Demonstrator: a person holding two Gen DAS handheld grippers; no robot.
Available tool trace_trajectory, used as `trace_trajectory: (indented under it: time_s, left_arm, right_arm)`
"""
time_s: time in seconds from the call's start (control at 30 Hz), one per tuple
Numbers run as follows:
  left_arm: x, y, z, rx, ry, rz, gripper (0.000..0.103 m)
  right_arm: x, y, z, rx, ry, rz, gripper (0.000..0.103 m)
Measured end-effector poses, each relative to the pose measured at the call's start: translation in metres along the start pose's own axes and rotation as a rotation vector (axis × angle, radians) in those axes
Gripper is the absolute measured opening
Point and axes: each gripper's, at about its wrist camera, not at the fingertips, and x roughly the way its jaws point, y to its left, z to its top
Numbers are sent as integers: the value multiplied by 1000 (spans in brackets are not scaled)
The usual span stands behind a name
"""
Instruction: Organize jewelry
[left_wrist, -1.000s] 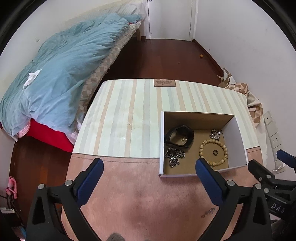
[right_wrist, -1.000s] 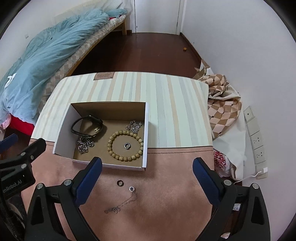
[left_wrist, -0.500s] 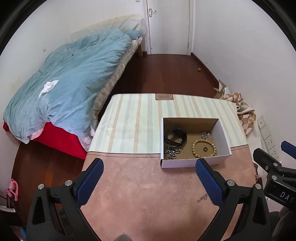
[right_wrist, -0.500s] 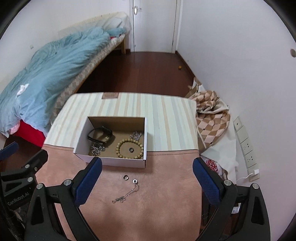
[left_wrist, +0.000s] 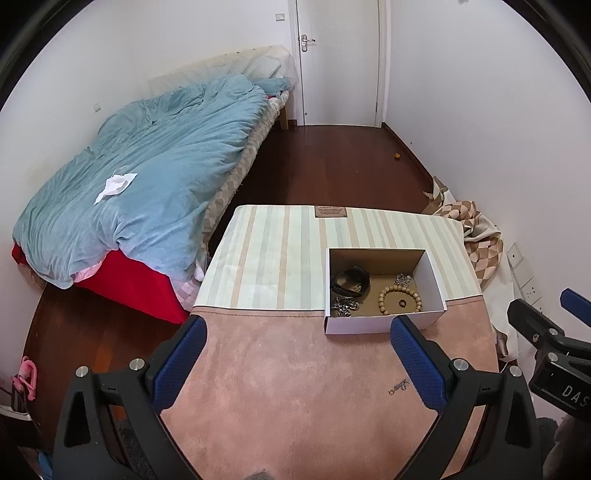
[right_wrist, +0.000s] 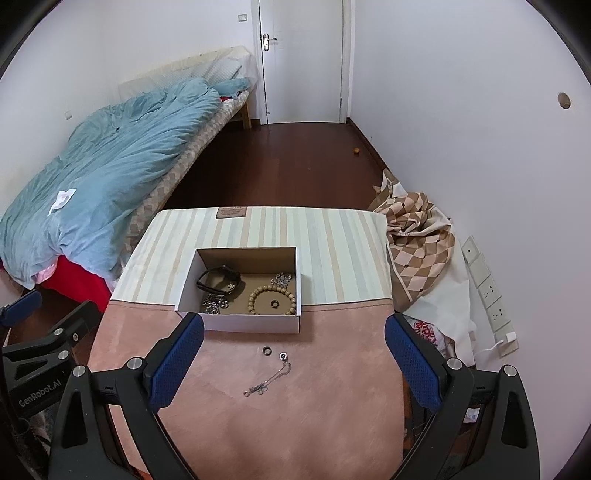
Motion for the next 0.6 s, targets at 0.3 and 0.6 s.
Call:
trace_trajectory:
  time_s: [0.3,0.6]
  left_arm:
    - [41,-8,-27,20,90,60,102]
    - [133,-14,-72,38,288,131,102]
  right_arm:
    - [58,-26,-33,105,131,17,99]
    - [170,-30,-84,105,266,65,62]
